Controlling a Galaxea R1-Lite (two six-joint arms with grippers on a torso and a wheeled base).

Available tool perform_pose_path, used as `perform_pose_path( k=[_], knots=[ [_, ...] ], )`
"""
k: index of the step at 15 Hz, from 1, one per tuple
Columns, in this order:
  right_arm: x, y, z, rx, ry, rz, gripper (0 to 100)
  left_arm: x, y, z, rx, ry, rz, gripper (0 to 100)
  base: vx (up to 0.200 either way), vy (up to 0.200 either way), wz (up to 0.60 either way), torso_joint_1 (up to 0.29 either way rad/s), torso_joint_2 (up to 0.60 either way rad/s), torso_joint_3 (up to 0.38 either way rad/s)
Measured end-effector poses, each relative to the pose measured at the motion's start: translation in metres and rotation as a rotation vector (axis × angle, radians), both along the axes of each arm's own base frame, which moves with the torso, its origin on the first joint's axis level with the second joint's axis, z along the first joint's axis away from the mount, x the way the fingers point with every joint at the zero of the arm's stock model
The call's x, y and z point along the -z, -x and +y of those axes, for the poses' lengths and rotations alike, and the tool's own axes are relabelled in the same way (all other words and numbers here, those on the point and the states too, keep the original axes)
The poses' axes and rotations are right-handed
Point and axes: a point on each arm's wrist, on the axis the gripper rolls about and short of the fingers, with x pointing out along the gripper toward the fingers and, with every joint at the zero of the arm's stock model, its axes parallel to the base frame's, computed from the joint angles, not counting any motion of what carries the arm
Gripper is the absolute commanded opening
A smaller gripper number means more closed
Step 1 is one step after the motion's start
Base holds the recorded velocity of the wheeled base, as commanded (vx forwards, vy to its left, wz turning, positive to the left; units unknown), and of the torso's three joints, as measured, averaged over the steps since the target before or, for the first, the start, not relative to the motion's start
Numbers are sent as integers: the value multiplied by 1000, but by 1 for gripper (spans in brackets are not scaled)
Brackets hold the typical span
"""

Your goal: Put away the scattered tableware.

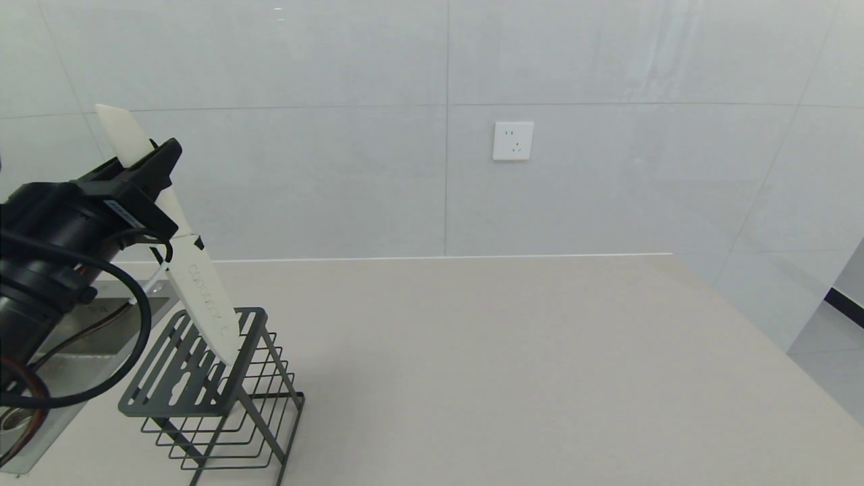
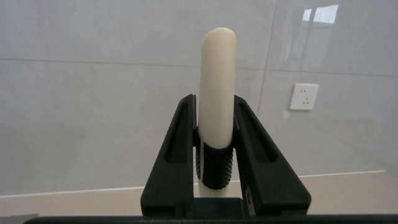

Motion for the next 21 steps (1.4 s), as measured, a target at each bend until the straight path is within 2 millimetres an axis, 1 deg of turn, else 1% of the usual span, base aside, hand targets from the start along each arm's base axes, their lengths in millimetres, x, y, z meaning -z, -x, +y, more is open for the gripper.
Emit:
perform_pose_path(
  k=[3, 8, 13, 19, 21],
  knots=[
    [0, 0, 0, 0, 0, 0, 100, 0, 0, -1, -17, -20, -4, 0, 0, 0, 0, 0, 0, 0],
    [0, 0, 0, 0, 0, 0, 100, 0, 3, -10, 33, -24, -6, 0, 0, 0, 0, 0, 0, 0],
    [0, 0, 0, 0, 0, 0, 100, 11, 6, -9, 31, -45, 24, 0, 0, 0, 0, 0, 0, 0],
    [0, 0, 0, 0, -1, 0, 100, 15, 6, -9, 33, -42, 41, 0, 0, 0, 0, 0, 0, 0],
    [0, 0, 0, 0, -1, 0, 100, 20, 7, -8, 33, -48, 59, 0, 0, 0, 0, 0, 0, 0]
  ],
)
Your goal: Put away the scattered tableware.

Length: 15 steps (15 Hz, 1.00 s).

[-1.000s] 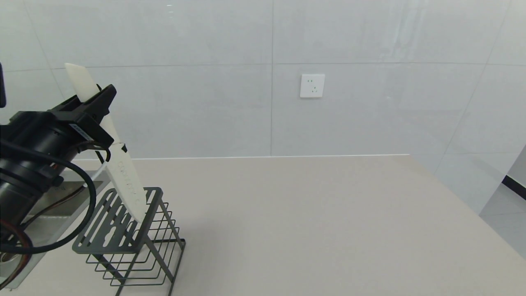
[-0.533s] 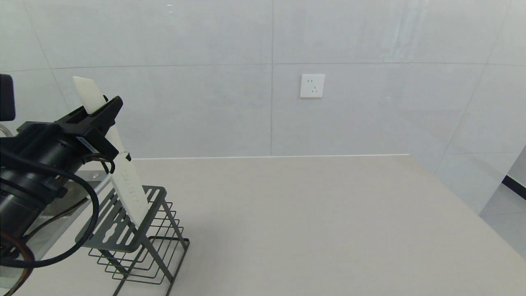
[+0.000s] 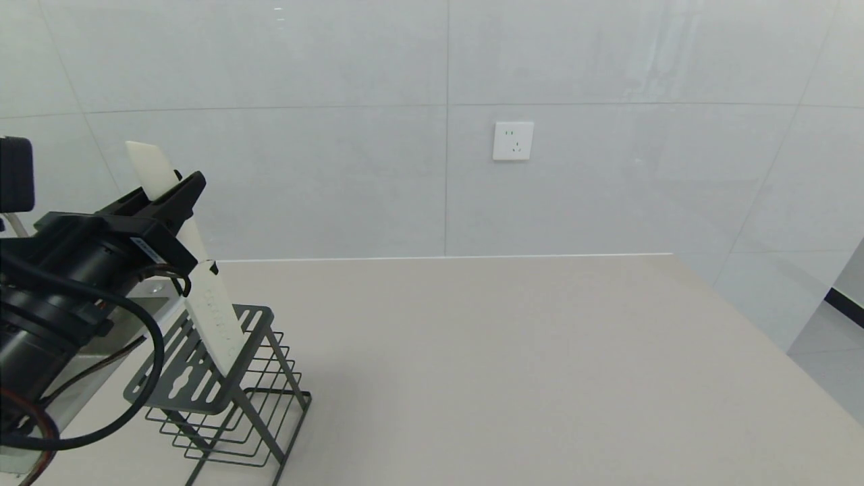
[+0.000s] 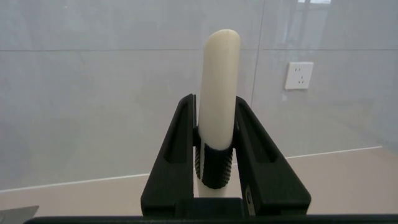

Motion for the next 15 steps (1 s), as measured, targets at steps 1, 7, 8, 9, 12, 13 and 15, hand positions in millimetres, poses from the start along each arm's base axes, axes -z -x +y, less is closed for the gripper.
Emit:
perform_pose_path(
  k=[1, 7, 8, 9, 12, 13, 15],
  knots=[
    [0, 0, 0, 0, 0, 0, 100, 4, 1, 1, 0, -3, 17, 0, 0, 0, 0, 0, 0, 0],
    [0, 0, 0, 0, 1, 0, 100, 16, -2, -1, 6, -11, 70, 0, 0, 0, 0, 0, 0, 0],
    [0, 0, 0, 0, 0, 0, 100, 18, -4, -1, 6, -13, 79, 0, 0, 0, 0, 0, 0, 0],
    [0, 0, 0, 0, 0, 0, 100, 20, -6, -2, 7, -15, 86, 0, 0, 0, 0, 0, 0, 0],
    [0, 0, 0, 0, 1, 0, 100, 24, -10, -4, 12, -11, 108, 0, 0, 0, 0, 0, 0, 0],
    [0, 0, 0, 0, 0, 0, 100, 26, -11, -4, 13, -11, 115, 0, 0, 0, 0, 0, 0, 0],
    [0, 0, 0, 0, 0, -2, 100, 30, -13, -5, 14, -16, 135, 0, 0, 0, 0, 0, 0, 0]
  ],
)
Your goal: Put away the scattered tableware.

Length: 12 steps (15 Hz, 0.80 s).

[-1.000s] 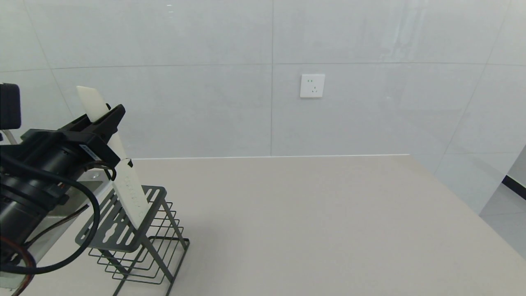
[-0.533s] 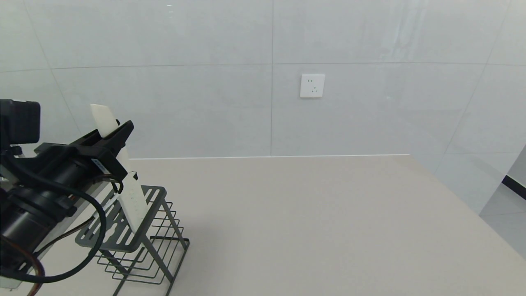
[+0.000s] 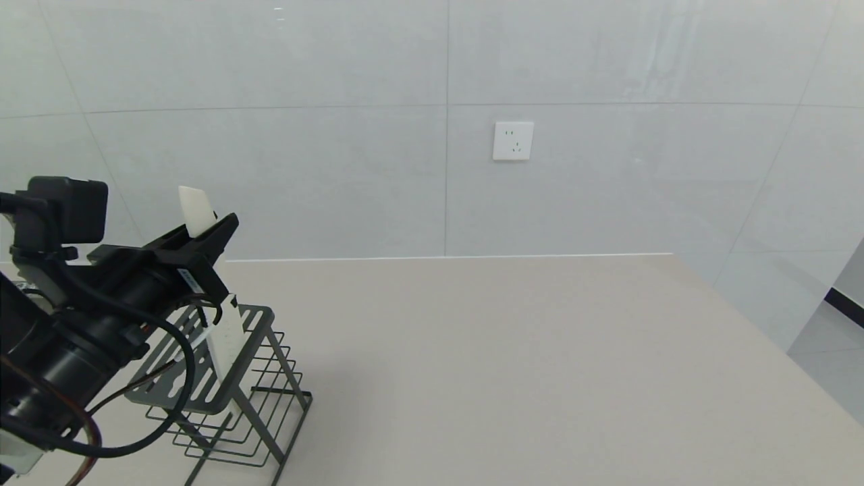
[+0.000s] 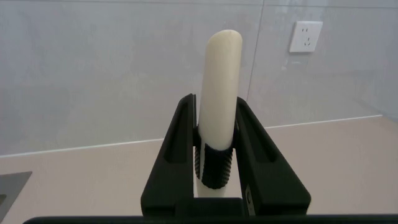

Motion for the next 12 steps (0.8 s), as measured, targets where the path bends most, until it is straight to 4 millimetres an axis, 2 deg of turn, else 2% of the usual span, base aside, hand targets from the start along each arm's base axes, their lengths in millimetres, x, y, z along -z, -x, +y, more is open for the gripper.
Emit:
perform_pose_path(
  k=[9, 10, 12],
  knots=[
    [-1, 0, 0, -1, 0, -9, 100, 30, 11, 3, 1, -42, 122, 0, 0, 0, 0, 0, 0, 0],
    [-1, 0, 0, -1, 1, -9, 100, 33, 11, 4, 1, -45, 130, 100, 0, 0, 0, 0, 0, 0],
    [-1, 0, 0, -1, 0, -9, 100, 41, 14, 5, 3, -41, 172, 100, 0, 0, 0, 0, 0, 0]
  ],
)
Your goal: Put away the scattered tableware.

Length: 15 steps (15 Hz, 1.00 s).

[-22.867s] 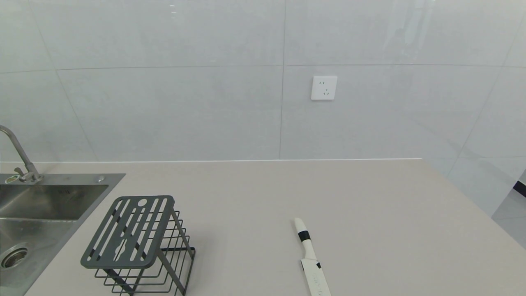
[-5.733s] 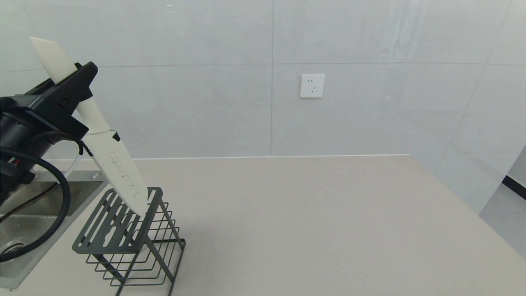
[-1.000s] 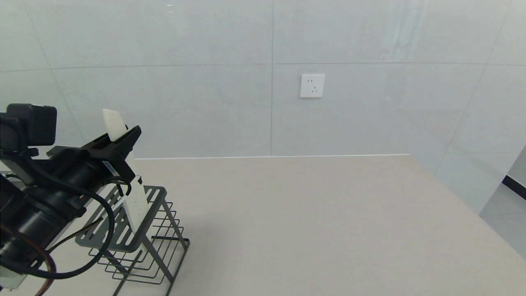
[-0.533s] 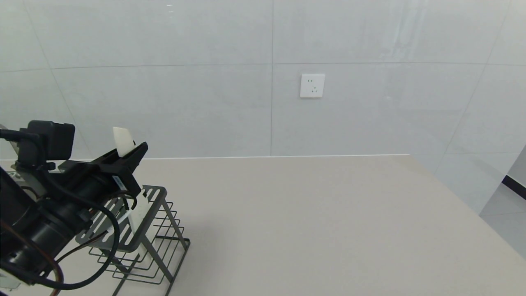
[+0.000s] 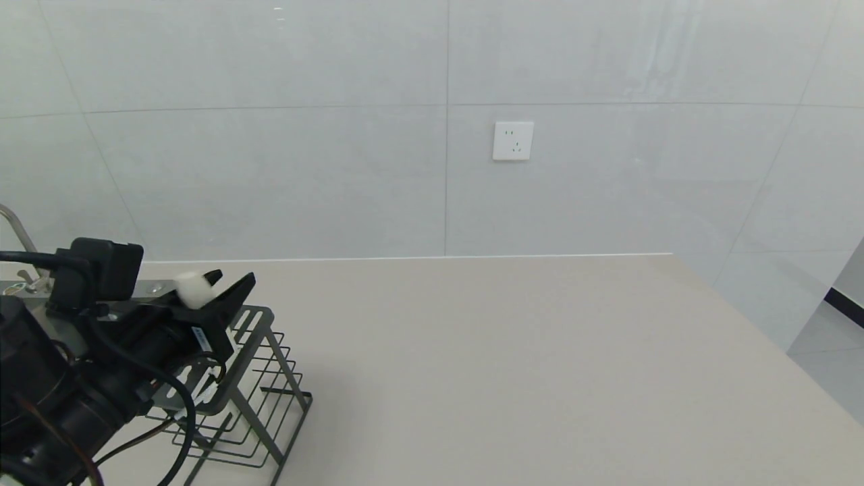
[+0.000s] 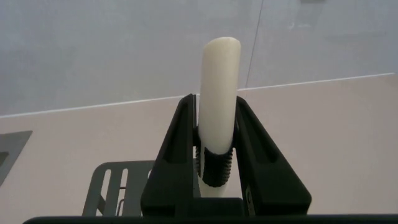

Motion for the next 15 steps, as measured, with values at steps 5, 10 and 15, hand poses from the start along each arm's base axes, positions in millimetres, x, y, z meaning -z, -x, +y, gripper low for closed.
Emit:
perform_pose_path(
  k=[5, 10, 15],
  knots=[
    [0, 0, 0, 0, 0, 0, 100, 9, 5, 2, 0, -7, 37, 100, 0, 0, 0, 0, 0, 0],
    [0, 0, 0, 0, 0, 0, 100, 8, 22, 8, -2, -1, 19, 100, 0, 0, 0, 0, 0, 0],
    [0, 0, 0, 0, -1, 1, 100, 3, 50, 23, -32, 16, -38, 100, 0, 0, 0, 0, 0, 0]
  ],
)
